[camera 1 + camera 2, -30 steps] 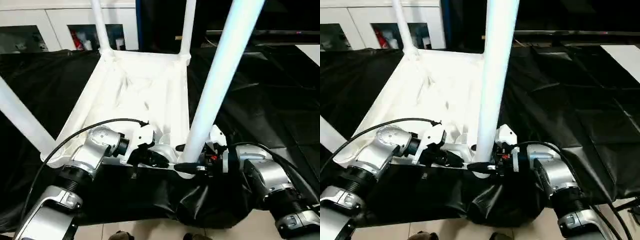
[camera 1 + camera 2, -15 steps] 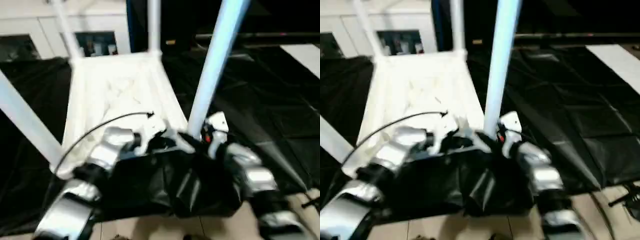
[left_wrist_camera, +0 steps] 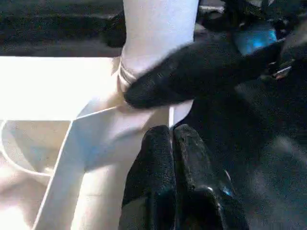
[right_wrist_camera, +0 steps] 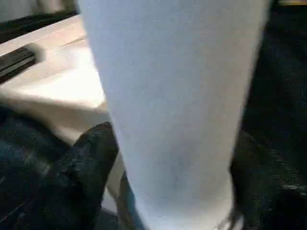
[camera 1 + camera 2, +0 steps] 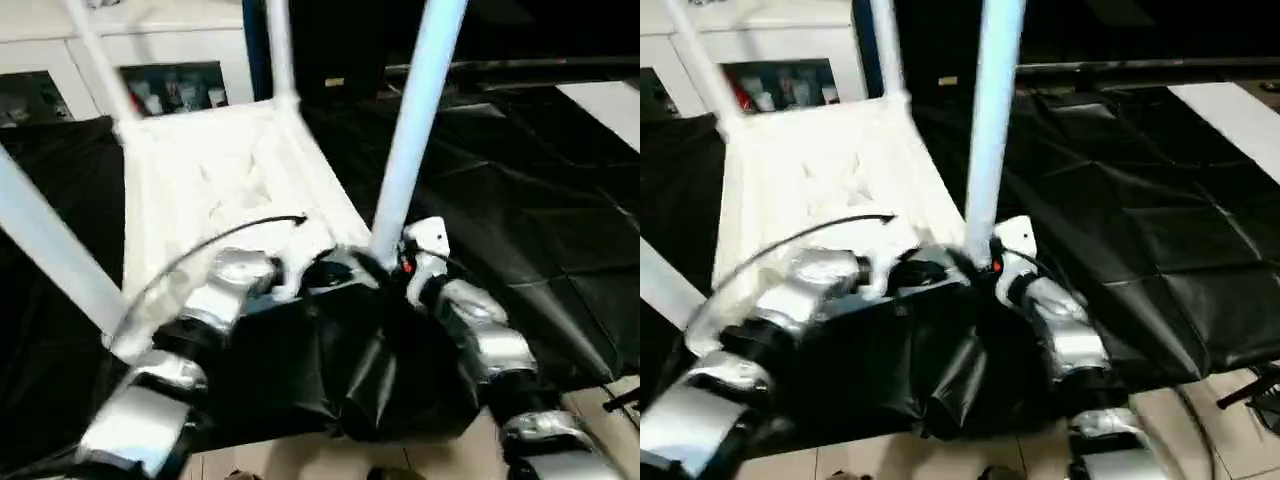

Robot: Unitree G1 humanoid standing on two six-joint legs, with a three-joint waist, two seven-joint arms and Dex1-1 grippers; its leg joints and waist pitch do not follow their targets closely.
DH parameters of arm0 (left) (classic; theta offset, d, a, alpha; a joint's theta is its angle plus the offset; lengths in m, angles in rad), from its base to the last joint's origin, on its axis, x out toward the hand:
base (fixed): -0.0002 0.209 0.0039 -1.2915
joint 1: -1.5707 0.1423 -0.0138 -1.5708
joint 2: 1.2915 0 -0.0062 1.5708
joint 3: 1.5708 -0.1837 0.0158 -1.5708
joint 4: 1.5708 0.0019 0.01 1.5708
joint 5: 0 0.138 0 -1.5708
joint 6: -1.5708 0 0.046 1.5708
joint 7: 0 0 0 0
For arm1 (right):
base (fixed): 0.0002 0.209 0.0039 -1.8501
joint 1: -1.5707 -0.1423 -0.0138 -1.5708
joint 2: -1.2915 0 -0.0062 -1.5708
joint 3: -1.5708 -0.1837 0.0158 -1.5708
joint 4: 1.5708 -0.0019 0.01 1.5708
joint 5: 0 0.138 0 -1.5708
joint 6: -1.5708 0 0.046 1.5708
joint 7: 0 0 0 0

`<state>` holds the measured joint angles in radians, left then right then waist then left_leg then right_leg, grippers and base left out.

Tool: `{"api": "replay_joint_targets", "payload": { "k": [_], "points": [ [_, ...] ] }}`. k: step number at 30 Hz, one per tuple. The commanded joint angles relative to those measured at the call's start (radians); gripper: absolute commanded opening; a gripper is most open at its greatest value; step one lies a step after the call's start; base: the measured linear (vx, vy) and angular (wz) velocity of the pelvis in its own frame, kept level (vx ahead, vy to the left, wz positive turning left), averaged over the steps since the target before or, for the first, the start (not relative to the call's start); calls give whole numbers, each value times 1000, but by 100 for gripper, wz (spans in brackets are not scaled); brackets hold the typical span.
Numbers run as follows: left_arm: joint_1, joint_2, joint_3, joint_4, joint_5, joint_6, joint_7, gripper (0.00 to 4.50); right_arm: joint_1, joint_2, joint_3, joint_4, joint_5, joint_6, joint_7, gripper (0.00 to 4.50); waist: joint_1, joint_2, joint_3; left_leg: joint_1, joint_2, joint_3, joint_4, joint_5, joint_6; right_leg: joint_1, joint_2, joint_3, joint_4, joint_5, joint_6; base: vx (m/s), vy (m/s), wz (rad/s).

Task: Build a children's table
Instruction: Rotate leg to tighten

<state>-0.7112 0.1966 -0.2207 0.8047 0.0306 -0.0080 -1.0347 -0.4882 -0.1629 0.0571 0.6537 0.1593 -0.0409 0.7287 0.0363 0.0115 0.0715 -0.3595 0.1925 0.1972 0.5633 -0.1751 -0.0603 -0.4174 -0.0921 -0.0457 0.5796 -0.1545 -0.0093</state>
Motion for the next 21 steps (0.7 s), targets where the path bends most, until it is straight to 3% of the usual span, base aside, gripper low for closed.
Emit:
{"api": "replay_joint_targets", "payload": {
  "k": [1, 2, 4, 7, 13, 15, 21],
  "points": [
    [22, 6, -28, -54, -42, -18, -121, 0, 35, -45, 136, -86, 7, -3, 250, 373, 15, -19, -73, -3, 30, -9, -51, -161, 128, 60, -44, 29, -51, -150, -250, 0, 0, 0],
    [33, 32, -35, -76, -52, -5, -181, 0, 55, -92, 166, -122, 14, 0, 354, 373, 23, -15, -74, -2, 34, -5, -46, -126, 149, 58, -40, 27, -41, -80, -270, 0, 0, 0],
    [40, 45, -40, -88, -59, -1, -216, 0, 60, -110, 170, -136, 22, 9, 391, 373, 30, -16, -71, -4, 36, -3, -44, -122, 169, 55, -41, 26, -38, -59, -290, 0, 0, 0],
    [56, 75, -53, -118, -75, 21, -292, 0, 66, -140, 168, -162, 45, 43, 478, 373, 35, -10, -69, 1, 39, -3, -47, -157, 150, 51, -44, 26, -43, -116, -292, 0, 0, 0],
    [86, 116, -66, -168, -100, 65, -390, 0, 70, -191, 186, -188, 72, 67, 585, 373, 41, -10, -65, 5, 41, -4, -54, -212, 100, 52, -45, 30, -51, -206, -269, 0, 0, 0],
    [95, 122, -66, -184, -105, 75, -408, 0, 71, -197, 184, -200, 82, 86, 603, 347, 43, -5, -67, 5, 40, -5, -54, -204, 95, 52, -45, 30, -50, -198, -268, 0, 0, 0],
    [106, 128, -67, -200, -106, 80, -408, 0, 73, -196, 180, -209, 88, 112, 629, 301, 46, -13, -69, 2, 37, -4, -50, -170, 104, 53, -44, 29, -46, -157, -272, 0, 0, 0]
  ]
}}
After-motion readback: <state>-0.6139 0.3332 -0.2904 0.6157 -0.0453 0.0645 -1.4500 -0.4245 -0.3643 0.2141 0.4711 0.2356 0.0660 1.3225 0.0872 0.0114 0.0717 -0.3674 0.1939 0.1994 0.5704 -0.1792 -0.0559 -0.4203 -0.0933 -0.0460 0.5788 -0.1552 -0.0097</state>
